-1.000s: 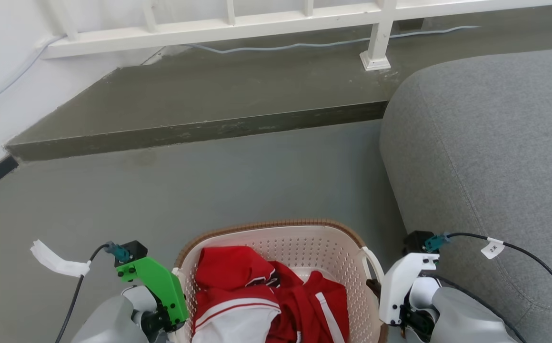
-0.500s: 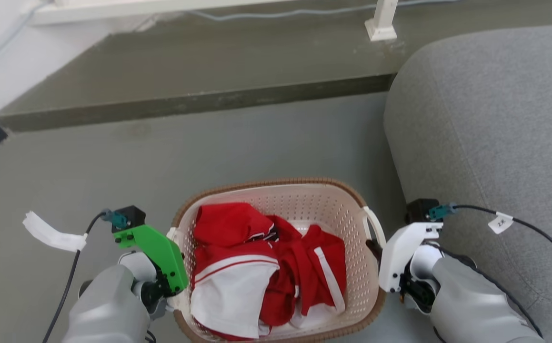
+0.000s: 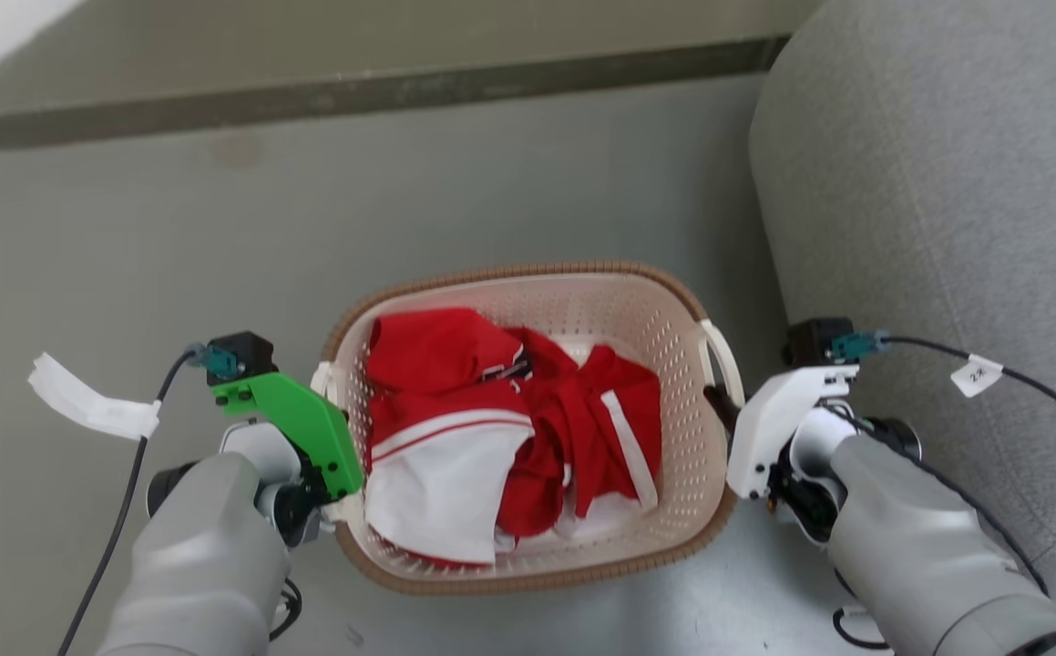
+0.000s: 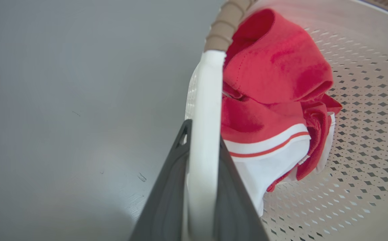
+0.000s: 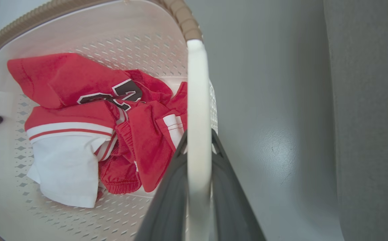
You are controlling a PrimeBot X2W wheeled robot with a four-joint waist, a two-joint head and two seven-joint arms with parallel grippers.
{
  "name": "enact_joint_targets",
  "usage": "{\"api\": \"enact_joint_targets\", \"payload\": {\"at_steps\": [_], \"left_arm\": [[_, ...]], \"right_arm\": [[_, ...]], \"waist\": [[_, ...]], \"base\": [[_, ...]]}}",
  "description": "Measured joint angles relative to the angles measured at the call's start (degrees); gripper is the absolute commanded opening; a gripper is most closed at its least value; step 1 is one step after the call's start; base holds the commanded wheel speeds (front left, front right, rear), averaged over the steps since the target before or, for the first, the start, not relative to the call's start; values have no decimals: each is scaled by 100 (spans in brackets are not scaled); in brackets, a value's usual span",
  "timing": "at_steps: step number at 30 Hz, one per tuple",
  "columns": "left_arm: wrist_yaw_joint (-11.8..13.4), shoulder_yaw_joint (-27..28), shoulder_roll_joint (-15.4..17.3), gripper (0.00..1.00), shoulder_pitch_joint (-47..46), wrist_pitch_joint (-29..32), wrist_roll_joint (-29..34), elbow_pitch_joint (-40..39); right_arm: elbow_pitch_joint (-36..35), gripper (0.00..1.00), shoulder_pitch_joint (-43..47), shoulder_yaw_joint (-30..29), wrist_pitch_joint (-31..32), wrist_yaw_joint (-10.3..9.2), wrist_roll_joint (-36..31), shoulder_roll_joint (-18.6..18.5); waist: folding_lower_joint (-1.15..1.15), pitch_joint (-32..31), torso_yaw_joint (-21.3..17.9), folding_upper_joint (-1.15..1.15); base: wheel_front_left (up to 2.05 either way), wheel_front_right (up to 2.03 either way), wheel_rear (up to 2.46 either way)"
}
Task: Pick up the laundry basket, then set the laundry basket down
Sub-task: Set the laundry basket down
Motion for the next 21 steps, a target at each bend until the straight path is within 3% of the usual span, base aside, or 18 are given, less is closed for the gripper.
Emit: {"api": "enact_joint_targets", "payload": {"at_steps": [21], "left_arm": [[242, 23, 14, 0, -815, -688, 146, -187]], "right_arm": [[-153, 0, -901, 67, -392, 0, -100, -134]], "waist": [[0, 1639, -18, 0]], "base": [[0, 0, 0]]}}
